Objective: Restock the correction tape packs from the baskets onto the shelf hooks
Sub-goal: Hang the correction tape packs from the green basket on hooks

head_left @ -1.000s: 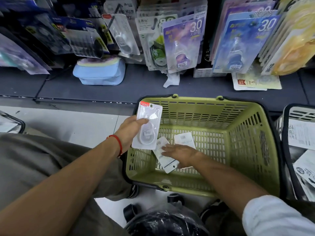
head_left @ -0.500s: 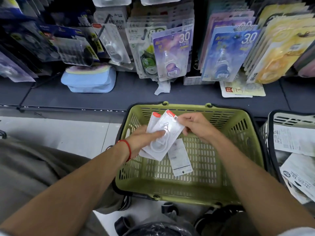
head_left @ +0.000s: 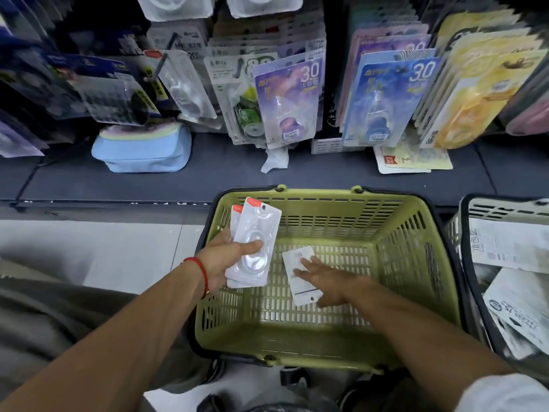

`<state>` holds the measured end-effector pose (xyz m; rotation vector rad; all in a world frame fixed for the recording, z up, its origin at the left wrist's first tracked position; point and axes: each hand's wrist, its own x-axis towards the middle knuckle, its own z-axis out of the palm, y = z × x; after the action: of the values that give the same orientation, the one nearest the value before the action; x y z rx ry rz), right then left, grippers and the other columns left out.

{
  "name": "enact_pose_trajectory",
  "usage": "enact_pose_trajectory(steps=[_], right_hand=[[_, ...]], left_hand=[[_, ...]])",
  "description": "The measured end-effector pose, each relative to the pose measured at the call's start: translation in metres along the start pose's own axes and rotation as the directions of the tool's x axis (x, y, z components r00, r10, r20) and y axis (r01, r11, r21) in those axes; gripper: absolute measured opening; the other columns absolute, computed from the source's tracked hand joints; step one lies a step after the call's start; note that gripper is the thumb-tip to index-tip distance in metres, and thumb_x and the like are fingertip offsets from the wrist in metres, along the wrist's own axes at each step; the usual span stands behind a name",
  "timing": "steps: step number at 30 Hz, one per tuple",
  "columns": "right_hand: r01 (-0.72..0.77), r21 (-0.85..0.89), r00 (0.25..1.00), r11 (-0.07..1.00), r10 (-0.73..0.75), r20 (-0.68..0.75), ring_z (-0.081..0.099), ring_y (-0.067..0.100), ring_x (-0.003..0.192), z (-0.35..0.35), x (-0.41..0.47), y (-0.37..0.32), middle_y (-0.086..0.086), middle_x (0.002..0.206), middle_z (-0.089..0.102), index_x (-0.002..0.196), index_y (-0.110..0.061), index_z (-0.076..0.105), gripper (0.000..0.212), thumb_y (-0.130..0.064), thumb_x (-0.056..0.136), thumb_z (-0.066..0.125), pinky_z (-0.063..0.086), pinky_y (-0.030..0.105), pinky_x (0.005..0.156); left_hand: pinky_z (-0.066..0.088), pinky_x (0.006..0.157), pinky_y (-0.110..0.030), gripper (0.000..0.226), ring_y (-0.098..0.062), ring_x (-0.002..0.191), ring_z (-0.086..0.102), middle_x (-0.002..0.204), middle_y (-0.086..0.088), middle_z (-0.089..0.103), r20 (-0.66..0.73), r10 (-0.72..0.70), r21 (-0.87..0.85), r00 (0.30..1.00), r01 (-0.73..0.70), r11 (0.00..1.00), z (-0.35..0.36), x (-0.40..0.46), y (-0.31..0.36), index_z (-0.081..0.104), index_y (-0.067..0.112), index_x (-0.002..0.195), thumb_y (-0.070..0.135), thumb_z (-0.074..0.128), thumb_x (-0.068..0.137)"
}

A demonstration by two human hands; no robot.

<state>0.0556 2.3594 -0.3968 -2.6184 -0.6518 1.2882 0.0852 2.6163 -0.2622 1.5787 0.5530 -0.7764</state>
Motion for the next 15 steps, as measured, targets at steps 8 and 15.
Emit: enact_pose_trajectory(steps=[8, 15], right_hand=[[0.263, 0.426, 0.862, 0.866, -0.013, -0.507, 0.063, 0.009, 0.065, -0.172, -0.128, -0.003, -0.010, 0.084, 0.070, 0.102, -0.012, 0.075, 0.020, -0.024, 0.108, 0.060, 0.050, 0.027, 0.063], [0.424, 0.549, 0.598, 0.721, 0.232, -0.767, 0.060, 0.026, 0.049, -0.221, -0.209, -0.034, 0.011, 0.066, 0.067, 0.092, -0.013, 0.070, 0.021, -0.026, 0.106, 0.062, 0.051, 0.040, 0.052]], left_hand=[[0.064, 0.076, -0.059, 0.049, -0.031, 0.102, 0.077, 0.119, -0.001, 0.077, 0.097, 0.128, -0.031, 0.987, -0.125, 0.992, 0.013, -0.019, 0.018, 0.057, 0.038, 0.134, 0.030, 0.080, 0.092], [0.061, 0.068, -0.043, 0.055, -0.025, 0.099, 0.077, 0.127, -0.001, 0.075, 0.363, 0.396, -0.290, 0.843, -0.301, 0.908, 0.064, -0.070, 0.078, 0.055, 0.036, 0.137, 0.042, 0.074, 0.085]])
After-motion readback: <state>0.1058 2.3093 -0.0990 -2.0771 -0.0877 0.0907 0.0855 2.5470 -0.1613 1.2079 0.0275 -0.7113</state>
